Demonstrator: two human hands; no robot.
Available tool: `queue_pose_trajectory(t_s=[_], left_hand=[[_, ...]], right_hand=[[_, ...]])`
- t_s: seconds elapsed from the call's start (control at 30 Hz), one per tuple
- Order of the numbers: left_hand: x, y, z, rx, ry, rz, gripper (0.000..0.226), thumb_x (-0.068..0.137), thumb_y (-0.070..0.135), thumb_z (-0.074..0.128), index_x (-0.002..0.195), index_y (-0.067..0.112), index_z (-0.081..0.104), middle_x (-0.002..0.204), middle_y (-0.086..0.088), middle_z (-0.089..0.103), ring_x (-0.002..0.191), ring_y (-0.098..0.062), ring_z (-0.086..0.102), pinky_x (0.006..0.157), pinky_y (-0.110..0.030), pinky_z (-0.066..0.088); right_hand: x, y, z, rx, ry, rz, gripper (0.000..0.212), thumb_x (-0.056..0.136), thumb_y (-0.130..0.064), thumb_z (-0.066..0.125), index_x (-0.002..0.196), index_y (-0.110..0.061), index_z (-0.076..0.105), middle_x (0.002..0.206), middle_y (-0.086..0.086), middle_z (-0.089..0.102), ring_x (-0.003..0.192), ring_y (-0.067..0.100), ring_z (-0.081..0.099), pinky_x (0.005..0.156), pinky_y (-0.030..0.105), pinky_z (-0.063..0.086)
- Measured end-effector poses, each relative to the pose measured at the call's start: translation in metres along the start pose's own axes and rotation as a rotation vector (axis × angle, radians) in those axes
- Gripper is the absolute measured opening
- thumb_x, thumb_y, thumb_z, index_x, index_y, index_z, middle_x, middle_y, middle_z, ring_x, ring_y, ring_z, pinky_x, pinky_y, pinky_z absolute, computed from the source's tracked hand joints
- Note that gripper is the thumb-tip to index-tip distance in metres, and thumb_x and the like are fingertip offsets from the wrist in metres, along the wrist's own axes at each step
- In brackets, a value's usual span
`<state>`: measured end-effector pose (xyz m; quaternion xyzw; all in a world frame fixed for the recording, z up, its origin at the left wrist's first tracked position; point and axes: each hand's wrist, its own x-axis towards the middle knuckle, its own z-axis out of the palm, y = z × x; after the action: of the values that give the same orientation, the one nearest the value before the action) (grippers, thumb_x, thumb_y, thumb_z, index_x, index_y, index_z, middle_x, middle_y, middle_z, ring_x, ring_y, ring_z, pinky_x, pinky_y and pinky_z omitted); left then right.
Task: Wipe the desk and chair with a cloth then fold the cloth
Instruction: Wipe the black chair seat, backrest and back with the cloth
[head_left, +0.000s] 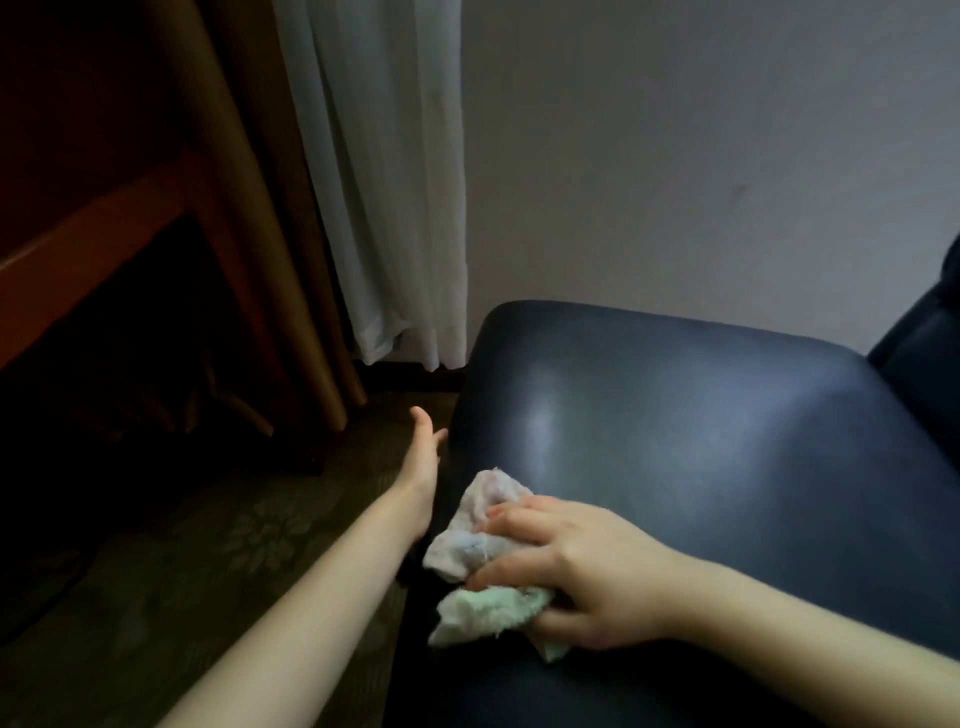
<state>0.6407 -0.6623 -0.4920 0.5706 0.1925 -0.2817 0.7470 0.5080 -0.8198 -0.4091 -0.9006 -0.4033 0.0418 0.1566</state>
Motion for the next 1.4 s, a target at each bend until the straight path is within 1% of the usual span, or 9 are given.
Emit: queue_pose_trajectory(t_s=[0.1, 0.27, 0.43, 0.57, 0.77, 1.07, 1.23, 1.33, 1.4], left_hand=[[-0.003, 0.003, 0.006, 0.063, 0.035, 0.021, 0.083, 0.087, 0.074, 0.013, 0.135, 0.017, 0.049, 0.130, -0.014, 0.058, 0.116, -0.032, 0.057, 0.102, -0.046, 0.042], [0.001, -0.005, 0.006, 0.121, 0.129, 0.053, 0.085, 0.085, 0.076, 0.016, 0.133, 0.017, 0.053, 0.133, -0.008, 0.056, 0.120, -0.028, 0.053, 0.107, -0.045, 0.038], [-0.006, -0.002, 0.010, 0.274, 0.165, 0.061, 0.066, 0.097, 0.059, 0.022, 0.142, 0.015, 0.040, 0.143, -0.006, 0.046, 0.130, -0.026, 0.044, 0.110, -0.037, 0.033], [-0.009, -0.004, 0.009, 0.312, 0.163, 0.037, 0.069, 0.091, 0.066, 0.030, 0.140, 0.019, 0.044, 0.141, -0.003, 0.048, 0.127, -0.025, 0.046, 0.111, -0.042, 0.034], [-0.034, -0.002, 0.012, 0.278, 0.149, 0.039, 0.068, 0.093, 0.063, 0.033, 0.138, 0.014, 0.047, 0.136, -0.004, 0.053, 0.122, -0.026, 0.052, 0.106, -0.040, 0.040], [-0.099, -0.052, 0.014, 0.181, 0.308, 0.055, 0.061, 0.097, 0.054, 0.034, 0.135, 0.008, 0.048, 0.130, -0.006, 0.057, 0.116, -0.026, 0.056, 0.099, -0.036, 0.046], [-0.132, -0.060, 0.013, 0.054, 0.296, -0.034, 0.053, 0.099, 0.054, 0.026, 0.120, 0.016, 0.057, 0.115, -0.007, 0.061, 0.095, -0.027, 0.060, 0.076, -0.033, 0.047], [-0.119, -0.020, 0.000, 0.012, 0.492, 0.103, 0.052, 0.100, 0.049, 0.026, 0.142, 0.020, 0.037, 0.138, -0.009, 0.047, 0.120, -0.030, 0.051, 0.098, -0.034, 0.037], [-0.113, 0.007, -0.004, 0.084, 0.556, 0.200, 0.051, 0.101, 0.042, 0.029, 0.145, 0.016, 0.032, 0.124, -0.006, 0.054, 0.107, -0.022, 0.055, 0.083, -0.024, 0.038]], right_hand=[[0.009, 0.038, -0.012, -0.060, 0.093, 0.048, 0.046, 0.081, -0.040, 0.050, 0.124, -0.027, 0.058, 0.118, 0.006, 0.056, 0.110, 0.021, 0.051, 0.083, 0.028, 0.048], [0.080, 0.161, -0.045, -0.028, 0.168, 0.460, 0.055, 0.079, -0.045, 0.046, 0.128, -0.022, 0.057, 0.127, 0.012, 0.056, 0.120, 0.029, 0.047, 0.102, 0.030, 0.036], [0.117, 0.211, -0.061, -0.075, 0.279, 0.832, 0.040, 0.089, -0.040, 0.045, 0.126, -0.027, 0.053, 0.120, 0.015, 0.058, 0.117, 0.034, 0.049, 0.098, 0.038, 0.036], [0.097, 0.177, -0.049, -0.082, 0.262, 0.785, 0.043, 0.088, -0.037, 0.052, 0.129, -0.025, 0.050, 0.128, 0.013, 0.048, 0.125, 0.035, 0.033, 0.096, 0.041, 0.040], [0.020, 0.101, -0.026, -0.034, 0.267, 0.600, 0.034, 0.090, -0.032, 0.051, 0.123, -0.025, 0.055, 0.131, 0.004, 0.044, 0.117, 0.026, 0.043, 0.084, 0.038, 0.046], [-0.029, 0.059, -0.019, 0.118, 0.198, 0.460, 0.034, 0.089, -0.036, 0.057, 0.123, -0.028, 0.060, 0.135, 0.002, 0.047, 0.126, 0.018, 0.040, 0.097, 0.037, 0.042], [-0.063, 0.059, -0.024, 0.094, 0.182, 0.529, 0.043, 0.085, -0.047, 0.049, 0.125, -0.034, 0.056, 0.136, -0.002, 0.046, 0.128, 0.017, 0.037, 0.099, 0.042, 0.042], [-0.098, 0.071, -0.035, 0.048, 0.246, 0.628, 0.028, 0.090, -0.032, 0.050, 0.114, -0.024, 0.061, 0.126, -0.002, 0.052, 0.119, 0.020, 0.044, 0.089, 0.045, 0.048], [-0.131, 0.082, -0.039, -0.013, 0.298, 0.697, 0.026, 0.091, -0.033, 0.046, 0.110, -0.026, 0.061, 0.126, 0.000, 0.054, 0.115, 0.022, 0.048, 0.088, 0.047, 0.049]])
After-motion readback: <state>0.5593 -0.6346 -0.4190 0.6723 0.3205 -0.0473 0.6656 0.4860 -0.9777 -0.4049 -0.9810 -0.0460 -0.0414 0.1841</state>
